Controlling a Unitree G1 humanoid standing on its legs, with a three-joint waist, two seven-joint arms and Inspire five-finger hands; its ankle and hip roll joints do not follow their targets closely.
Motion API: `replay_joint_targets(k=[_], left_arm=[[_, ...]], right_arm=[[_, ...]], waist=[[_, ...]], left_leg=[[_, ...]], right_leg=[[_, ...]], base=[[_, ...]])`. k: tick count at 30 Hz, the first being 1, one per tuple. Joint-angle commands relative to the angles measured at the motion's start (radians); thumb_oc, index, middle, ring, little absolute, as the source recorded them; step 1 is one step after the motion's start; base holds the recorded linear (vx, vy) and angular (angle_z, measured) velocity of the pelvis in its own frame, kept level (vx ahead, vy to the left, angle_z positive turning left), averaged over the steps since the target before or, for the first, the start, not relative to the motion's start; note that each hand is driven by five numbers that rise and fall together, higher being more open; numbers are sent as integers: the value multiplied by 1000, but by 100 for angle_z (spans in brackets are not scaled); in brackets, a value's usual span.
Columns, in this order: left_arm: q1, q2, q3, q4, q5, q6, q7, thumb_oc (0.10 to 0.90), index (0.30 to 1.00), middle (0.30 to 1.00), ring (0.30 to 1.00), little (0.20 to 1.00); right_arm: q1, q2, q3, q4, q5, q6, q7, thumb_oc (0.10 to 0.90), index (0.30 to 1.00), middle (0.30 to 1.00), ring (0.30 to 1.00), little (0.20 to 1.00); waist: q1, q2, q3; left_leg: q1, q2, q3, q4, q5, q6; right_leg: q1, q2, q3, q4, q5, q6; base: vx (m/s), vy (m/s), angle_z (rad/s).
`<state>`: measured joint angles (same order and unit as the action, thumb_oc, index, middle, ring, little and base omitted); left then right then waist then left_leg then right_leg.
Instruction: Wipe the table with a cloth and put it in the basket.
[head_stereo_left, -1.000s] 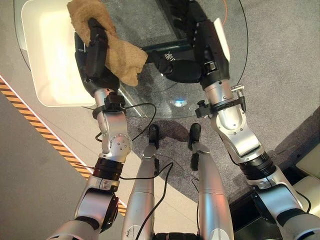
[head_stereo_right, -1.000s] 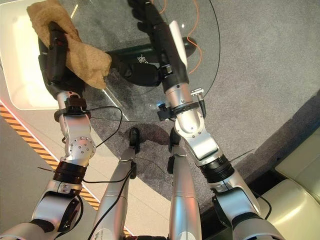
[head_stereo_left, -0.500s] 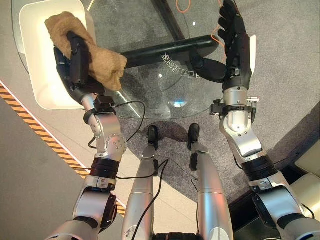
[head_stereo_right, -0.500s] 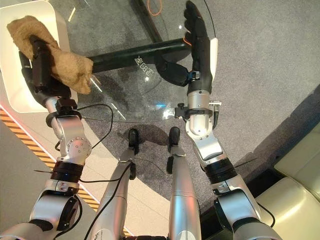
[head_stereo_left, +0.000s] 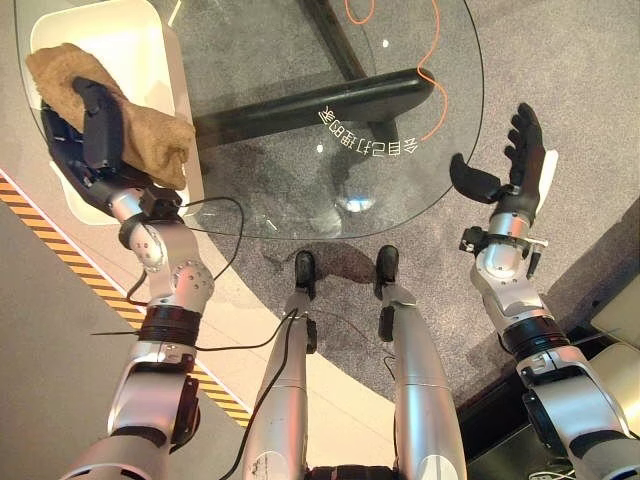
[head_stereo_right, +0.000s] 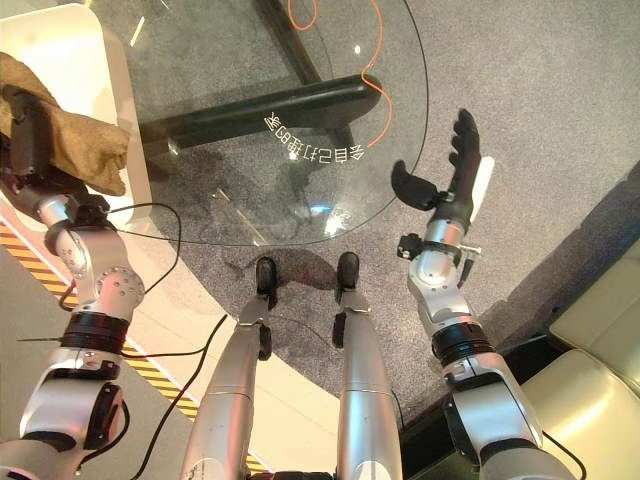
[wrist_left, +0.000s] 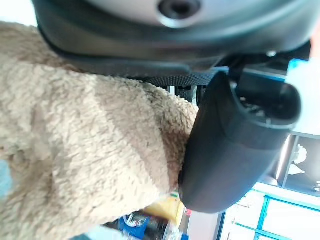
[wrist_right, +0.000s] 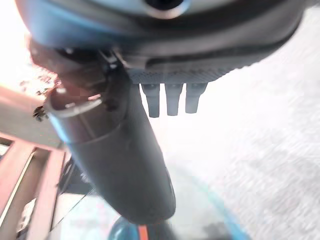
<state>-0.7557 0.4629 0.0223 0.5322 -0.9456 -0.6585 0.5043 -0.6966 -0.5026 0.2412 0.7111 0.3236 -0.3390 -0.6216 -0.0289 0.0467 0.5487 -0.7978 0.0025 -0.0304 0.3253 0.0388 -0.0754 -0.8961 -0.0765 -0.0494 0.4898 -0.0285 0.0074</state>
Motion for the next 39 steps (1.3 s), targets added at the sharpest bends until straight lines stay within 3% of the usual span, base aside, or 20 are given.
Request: replay_joint_targets(k=[1,7,11,17,27,39], left_arm=[[-151,153,52,-14,84,-147,44,100,300,300,300,200],[-224,220,10,81,95,-125,115,100,300,300,300,200],[-282,270,-35,157,176,-72,215,100,300,300,300,200],[-318,306,-70,225,237,-42,281,100,300,300,300,200],[-375,333,-136,344,280,27,337,100,300,300,300,200],[-352,364,-116,472,293,140,333,100,300,300,300,200]], right_arm=[[-41,-80,-13,11,59,-111,-39,800,900,900,900,900],[-49,-81,2,152,95,-127,-15,800,900,900,900,900],[-56,-82,-1,287,124,-127,30,800,900,900,900,900],[-49,-79,-7,371,128,-123,55,800,900,900,900,900],[-36,-76,-21,478,138,-111,87,800,900,900,900,900],[-39,-79,-14,487,131,-118,101,800,900,900,900,900]], waist=[[4,25,-29],[1,18,-29],[0,14,-29],[0,14,-29],[1,25,-29],[-3,18,-29]], left_leg=[[19,-50,56,14,-49,38],[8,-47,56,25,-55,38],[5,-42,54,29,-57,39],[3,-42,55,33,-60,40],[8,-44,52,38,-59,39],[6,-41,50,57,-63,41]], right_leg=[[57,60,-42,-26,-88,5],[53,65,-41,-25,-90,1],[54,68,-41,-28,-87,1],[54,70,-43,-27,-87,1],[57,61,-52,-15,-95,3],[53,60,-52,3,-98,3]], base=[[-9,-19,-5],[-1,-2,-1],[-2,-8,0],[0,0,0],[0,0,0],[0,0,0]])
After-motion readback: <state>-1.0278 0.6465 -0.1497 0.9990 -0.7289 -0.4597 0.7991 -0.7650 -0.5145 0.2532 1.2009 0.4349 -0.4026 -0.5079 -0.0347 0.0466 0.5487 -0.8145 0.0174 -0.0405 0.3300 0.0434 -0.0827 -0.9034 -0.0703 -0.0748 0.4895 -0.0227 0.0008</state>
